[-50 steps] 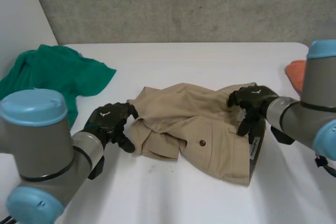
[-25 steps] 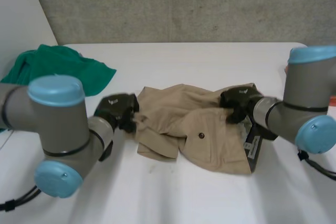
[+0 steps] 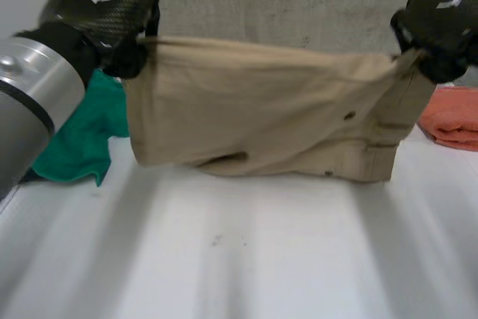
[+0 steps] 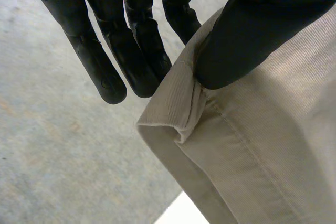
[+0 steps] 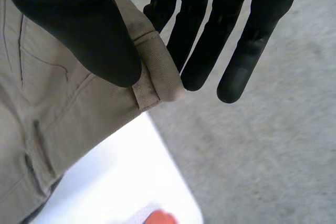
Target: Fold the laundry.
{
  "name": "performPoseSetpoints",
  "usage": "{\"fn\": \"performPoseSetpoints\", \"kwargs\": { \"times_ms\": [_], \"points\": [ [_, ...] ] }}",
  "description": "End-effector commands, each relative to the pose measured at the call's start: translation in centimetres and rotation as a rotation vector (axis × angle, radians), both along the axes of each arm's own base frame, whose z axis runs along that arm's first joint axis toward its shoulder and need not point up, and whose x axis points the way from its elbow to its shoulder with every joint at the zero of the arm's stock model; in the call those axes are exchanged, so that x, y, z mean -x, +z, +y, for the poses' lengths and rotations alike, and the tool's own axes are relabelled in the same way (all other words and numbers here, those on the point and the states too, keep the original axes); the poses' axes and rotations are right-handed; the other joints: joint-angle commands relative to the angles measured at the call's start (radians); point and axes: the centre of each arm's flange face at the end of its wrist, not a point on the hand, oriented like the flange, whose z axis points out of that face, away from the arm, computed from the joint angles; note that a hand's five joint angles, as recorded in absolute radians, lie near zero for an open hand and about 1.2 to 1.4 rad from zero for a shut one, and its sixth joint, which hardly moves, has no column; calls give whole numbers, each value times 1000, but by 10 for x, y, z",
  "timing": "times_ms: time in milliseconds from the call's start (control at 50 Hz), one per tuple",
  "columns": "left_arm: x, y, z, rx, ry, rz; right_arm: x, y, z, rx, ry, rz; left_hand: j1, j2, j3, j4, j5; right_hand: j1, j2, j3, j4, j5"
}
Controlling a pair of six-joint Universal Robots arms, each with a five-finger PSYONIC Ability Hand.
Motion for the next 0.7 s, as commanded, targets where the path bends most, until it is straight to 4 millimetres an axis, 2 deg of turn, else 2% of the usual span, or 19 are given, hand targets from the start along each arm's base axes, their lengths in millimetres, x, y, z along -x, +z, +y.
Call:
{"fn": "performPoseSetpoints", "kwargs": {
  "times_ms": [20,60,80,120,140,180,200,220,240,280,300,320,340,380,420,500,580,660,700],
  "points": [
    [22,-77,-35,-153,-15,-187,-13,-68,-32,-195,20,127,264,201,202,197,215,300,224,213,200,261],
    [29,-92,-45,-164,-20,-223,-17,-83,-47,-210,13,133,264,201,202,197,215,300,224,213,200,261],
    [36,-103,-58,-149,-19,-246,-20,-88,-54,-200,11,132,264,201,202,197,215,300,224,213,200,261],
    [44,-110,-75,-105,-14,-255,-24,-94,-69,-159,1,121,264,201,202,197,215,300,224,213,200,261],
    [48,-111,-83,-78,-9,-254,-29,-97,-85,-94,-20,105,264,201,202,197,215,300,224,213,200,261],
    [62,-104,-108,49,6,-226,-32,-95,-102,-5,-47,79,264,201,202,197,215,300,224,213,200,261],
    [66,-95,-116,107,14,-206,-34,-91,-111,51,-65,61,264,201,202,197,215,300,224,213,200,261],
    [69,-85,-124,171,26,-183,-38,-78,-129,189,-96,15,264,201,202,197,215,300,224,213,200,261],
    [75,-61,-138,310,50,-127,-40,-70,-138,262,-111,-14,264,201,202,197,215,300,224,213,200,261],
    [79,-33,-148,455,74,-61,-45,-53,-151,409,-128,-72,264,201,202,197,215,300,224,213,200,261],
    [81,-19,-151,525,86,-26,-50,-30,-160,575,-133,-138,264,201,202,197,215,300,224,213,200,261],
    [81,11,-154,659,111,53,-52,-20,-163,639,-133,-166,264,201,202,197,215,300,224,213,200,261],
    [77,40,-154,772,135,127,-54,0,-164,763,-127,-226,264,201,202,197,215,300,224,213,200,261],
    [76,61,-149,861,141,209,-58,21,-163,897,-104,-295,264,201,202,197,215,300,224,213,200,261],
    [74,67,-147,853,123,263,-61,27,-160,929,-80,-330,264,201,202,197,215,300,224,213,200,261],
    [68,69,-144,788,95,323,-61,35,-157,906,-43,-418,264,201,202,197,215,300,224,213,200,261],
    [65,42,-143,658,78,281,-63,20,-156,795,-27,-427,264,201,202,197,215,300,224,213,200,261],
    [63,-2,-143,528,77,210,-63,-17,-161,635,-35,-367,264,201,202,197,215,300,224,213,200,261],
    [62,-36,-141,439,71,163,-64,-49,-164,527,-42,-326,264,201,202,197,215,300,224,213,200,261]
  ]
}}
